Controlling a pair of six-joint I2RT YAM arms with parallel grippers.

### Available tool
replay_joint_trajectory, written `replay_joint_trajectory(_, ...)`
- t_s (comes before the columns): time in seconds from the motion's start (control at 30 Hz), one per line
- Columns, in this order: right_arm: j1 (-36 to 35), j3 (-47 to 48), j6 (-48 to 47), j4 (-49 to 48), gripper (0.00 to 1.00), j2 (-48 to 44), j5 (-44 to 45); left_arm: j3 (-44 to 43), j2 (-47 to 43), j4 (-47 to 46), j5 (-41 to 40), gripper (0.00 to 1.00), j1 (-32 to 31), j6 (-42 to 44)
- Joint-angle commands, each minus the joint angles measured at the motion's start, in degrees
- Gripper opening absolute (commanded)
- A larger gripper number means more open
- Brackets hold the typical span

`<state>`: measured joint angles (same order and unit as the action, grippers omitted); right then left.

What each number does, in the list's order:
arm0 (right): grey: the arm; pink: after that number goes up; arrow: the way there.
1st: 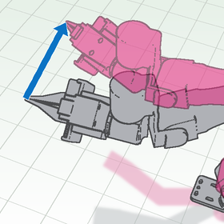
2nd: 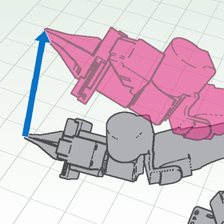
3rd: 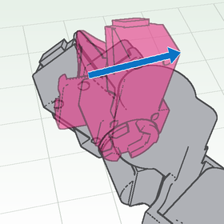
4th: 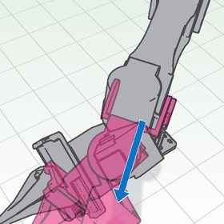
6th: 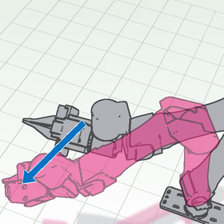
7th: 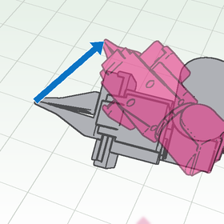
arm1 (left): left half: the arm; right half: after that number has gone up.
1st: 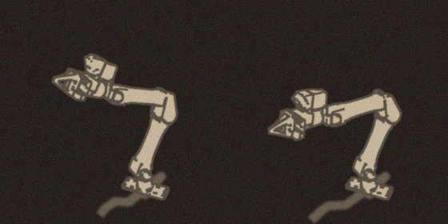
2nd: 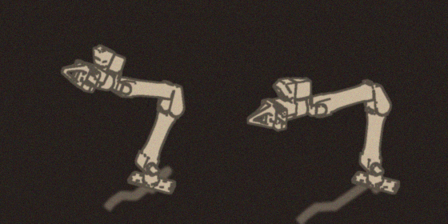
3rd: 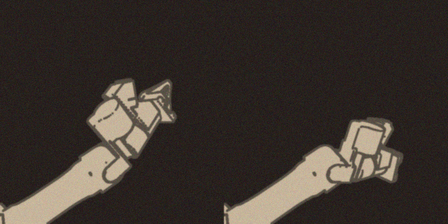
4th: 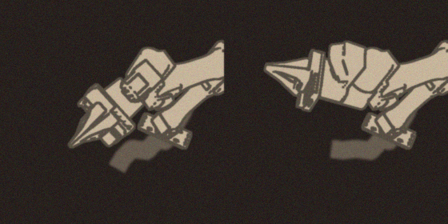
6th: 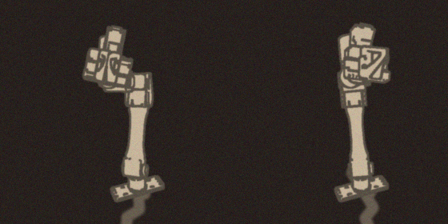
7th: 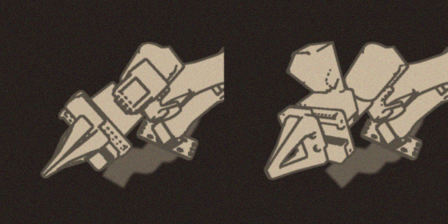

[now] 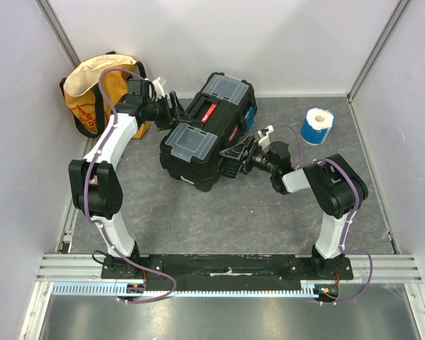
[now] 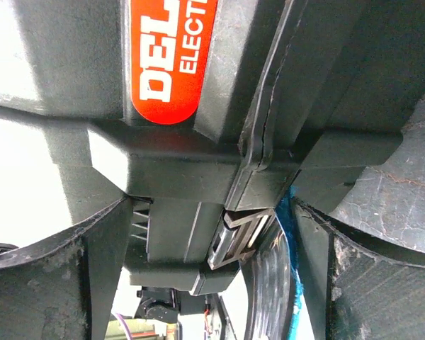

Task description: Pack the tool kit

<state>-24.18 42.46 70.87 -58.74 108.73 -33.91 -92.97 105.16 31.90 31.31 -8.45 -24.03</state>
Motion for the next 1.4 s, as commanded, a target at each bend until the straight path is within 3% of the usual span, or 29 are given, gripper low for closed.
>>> replay_joint_trajectory(0.0,-4.5,3.3,-1.6,0.3,0.93,-7.8,3.0,4.6,4.9,7.7,6.3,0.73,-4.6,-7.0)
replay_joint_trajectory(0.23,-4.5,3.3,-9.3,19.0,0.79,-14.8,3.4,3.9,5.6,7.6,4.3,0.73,-4.5,-6.1)
replay_joint_trajectory(0.43,-4.6,5.1,-10.4,25.5,0.62,-14.0,2.2,3.7,5.8,7.3,3.3,0.73,-4.6,-5.3)
replay_joint_trajectory(0.53,-5.0,6.6,-13.1,33.4,0.66,-14.9,4.5,4.1,5.2,7.3,2.5,0.73,-4.7,-5.1)
replay_joint_trajectory(0.67,-5.0,6.5,-14.2,39.1,0.86,-17.5,7.9,4.9,4.3,7.3,1.9,0.73,-4.6,-5.0)
replay_joint_trajectory(0.77,-5.0,6.3,-14.1,40.0,0.89,-18.4,9.2,5.3,3.9,7.2,1.8,0.72,-4.6,-4.9)
replay_joint_trajectory(1.03,-5.0,6.3,-12.7,42.9,0.55,-19.2,12.5,6.0,2.9,6.9,1.9,0.72,-4.6,-4.9)
replay_joint_trajectory(1.17,-5.0,8.3,-14.5,52.1,0.42,-20.7,16.3,6.2,2.5,6.9,2.1,0.72,-4.6,-4.9)
replay_joint_trajectory(1.27,-5.0,10.0,-15.8,56.9,0.38,-20.8,17.3,6.1,2.5,6.9,2.3,0.72,-4.6,-4.8)
replay_joint_trajectory(1.37,-4.9,10.9,-16.8,60.3,0.51,-20.8,19.0,6.2,2.4,6.9,2.3,0.72,-4.6,-4.9)
